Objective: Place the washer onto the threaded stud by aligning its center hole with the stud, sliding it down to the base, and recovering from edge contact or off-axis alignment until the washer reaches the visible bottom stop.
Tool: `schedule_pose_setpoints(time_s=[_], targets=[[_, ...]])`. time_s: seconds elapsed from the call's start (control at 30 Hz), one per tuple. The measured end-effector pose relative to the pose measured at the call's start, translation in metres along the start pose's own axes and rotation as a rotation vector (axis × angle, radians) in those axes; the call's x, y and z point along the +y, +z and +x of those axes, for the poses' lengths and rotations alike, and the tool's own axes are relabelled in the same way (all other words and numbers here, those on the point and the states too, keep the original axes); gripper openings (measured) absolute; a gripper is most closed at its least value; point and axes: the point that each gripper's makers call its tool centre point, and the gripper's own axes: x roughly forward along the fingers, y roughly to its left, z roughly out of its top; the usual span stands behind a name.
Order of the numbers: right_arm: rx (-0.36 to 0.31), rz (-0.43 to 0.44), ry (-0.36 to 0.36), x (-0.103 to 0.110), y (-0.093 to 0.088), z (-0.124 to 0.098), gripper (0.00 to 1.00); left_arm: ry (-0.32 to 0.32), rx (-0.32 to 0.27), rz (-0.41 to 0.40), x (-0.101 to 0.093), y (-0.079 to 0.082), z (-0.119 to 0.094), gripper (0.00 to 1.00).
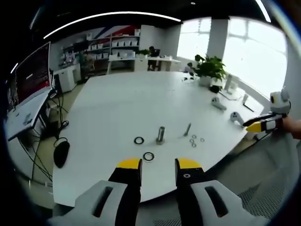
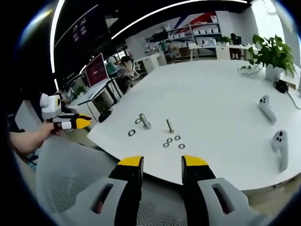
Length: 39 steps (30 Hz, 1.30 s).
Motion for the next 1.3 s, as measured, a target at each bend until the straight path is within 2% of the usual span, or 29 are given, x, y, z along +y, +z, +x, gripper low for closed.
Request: schedule_pose_setpoints(time_s=[0.23,0.33,0.43,0.53,0.67,0.8,0.93,1.03,1.17,1.2,1.23,1.3], targets=[[0.002,0.003,0.013,0.001,-0.001,0.0,0.35,0.013,-0.009,-0.008,0.002,0.002,-0.001,0.27],[0.008,0.006,0.017,0.001,-0.001,0.0,0.35,-0.021,0.013,-0.021,-0.004,-0.002,0.002,0.26],[0.006,0.011,0.014,0.0,-0.002,-0.001,0.36,-0.017,0.017,-0.001,-0.005,-0.003,0.002,0.26],[-0.007,0.015,0.008,-0.001,0.0,-0.002,0.36,-0.018,0.009,-0.032,-0.003,0.0,0.001,0.27],[-0.026,0.016,0.013,-0.001,0.004,-0.002,0.35,-0.022,0.026,-0.038,-0.003,0.001,0.003,0.29],[-0.036,0.024,0.012,-0.001,0.006,-0.003,0.34,-0.023,0.073,-0.014,-0.003,-0.004,0.005,0.28],[-0.036,0.021,0.017,0.0,0.006,-0.003,0.34,-0.055,0.129,-0.012,-0.006,-0.002,0.01,0.28],[-0.038,0.017,0.017,0.0,0.006,-0.003,0.34,-0.047,0.14,0.029,-0.004,0.006,0.016,0.29],[-0.037,0.017,0.018,0.0,0.006,-0.003,0.33,-0.06,0.163,0.014,-0.002,0.008,0.029,0.31],[-0.035,0.017,0.018,0.0,0.006,-0.003,0.33,-0.064,0.178,0.008,-0.002,0.006,0.032,0.31],[-0.035,0.018,0.017,0.0,0.006,-0.003,0.33,-0.07,0.22,-0.005,-0.002,0.0,0.036,0.31],[-0.037,0.019,0.013,-0.001,0.006,-0.003,0.33,-0.067,0.238,0.008,0.0,-0.004,0.045,0.3]])
